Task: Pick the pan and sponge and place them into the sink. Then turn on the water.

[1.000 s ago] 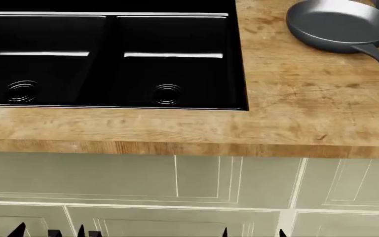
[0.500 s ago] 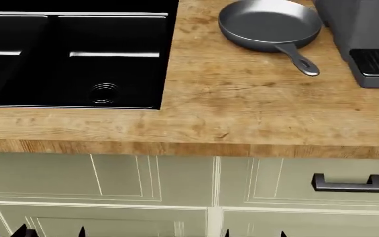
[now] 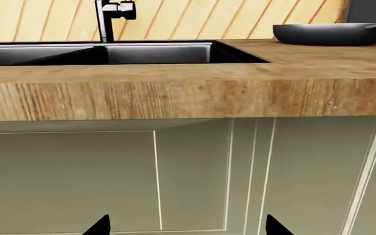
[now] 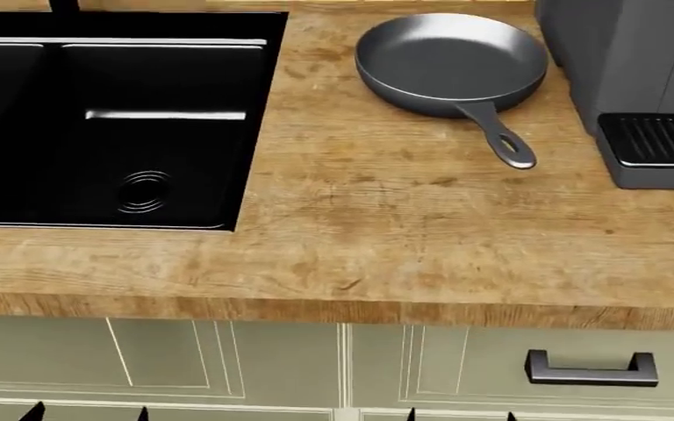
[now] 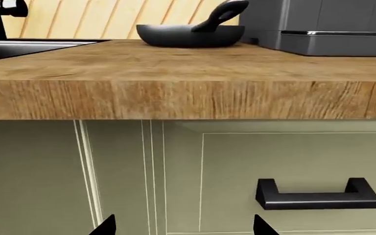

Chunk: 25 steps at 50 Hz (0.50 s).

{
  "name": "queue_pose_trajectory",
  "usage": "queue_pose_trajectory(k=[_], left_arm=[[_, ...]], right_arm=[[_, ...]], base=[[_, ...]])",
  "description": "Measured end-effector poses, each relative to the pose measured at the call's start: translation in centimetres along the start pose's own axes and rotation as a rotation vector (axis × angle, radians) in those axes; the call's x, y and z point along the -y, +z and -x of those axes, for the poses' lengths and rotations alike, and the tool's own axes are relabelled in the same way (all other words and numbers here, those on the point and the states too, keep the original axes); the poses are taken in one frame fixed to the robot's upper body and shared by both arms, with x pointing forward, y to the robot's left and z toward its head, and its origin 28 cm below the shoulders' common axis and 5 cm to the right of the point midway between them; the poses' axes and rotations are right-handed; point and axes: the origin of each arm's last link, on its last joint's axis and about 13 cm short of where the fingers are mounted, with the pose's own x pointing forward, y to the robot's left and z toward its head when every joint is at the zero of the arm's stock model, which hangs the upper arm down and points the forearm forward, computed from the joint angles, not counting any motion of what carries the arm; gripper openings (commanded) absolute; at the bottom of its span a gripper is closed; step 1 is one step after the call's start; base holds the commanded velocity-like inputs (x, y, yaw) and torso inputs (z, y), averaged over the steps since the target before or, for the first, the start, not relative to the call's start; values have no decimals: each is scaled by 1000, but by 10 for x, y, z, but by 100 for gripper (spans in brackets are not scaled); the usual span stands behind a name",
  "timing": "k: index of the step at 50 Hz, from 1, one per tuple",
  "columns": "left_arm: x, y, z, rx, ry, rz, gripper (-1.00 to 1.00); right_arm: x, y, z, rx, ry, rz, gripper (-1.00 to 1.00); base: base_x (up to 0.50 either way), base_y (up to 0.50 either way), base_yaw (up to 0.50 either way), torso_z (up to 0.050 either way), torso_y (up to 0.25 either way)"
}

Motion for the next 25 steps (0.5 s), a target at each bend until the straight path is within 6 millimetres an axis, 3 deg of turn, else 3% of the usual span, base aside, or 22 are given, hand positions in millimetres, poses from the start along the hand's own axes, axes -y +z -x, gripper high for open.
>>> queue_pose_trajectory(k=[22,25], left_arm=[[1,0,-3,-21,16,3,100],[0,0,-2,-18,17,3,100]], right_arm=[[-1,0,-1,-8,5,18,100],[-1,0,-1,-10,5,19,100]], base=[[2,0,0,0,0],[0,0,0,40,0]])
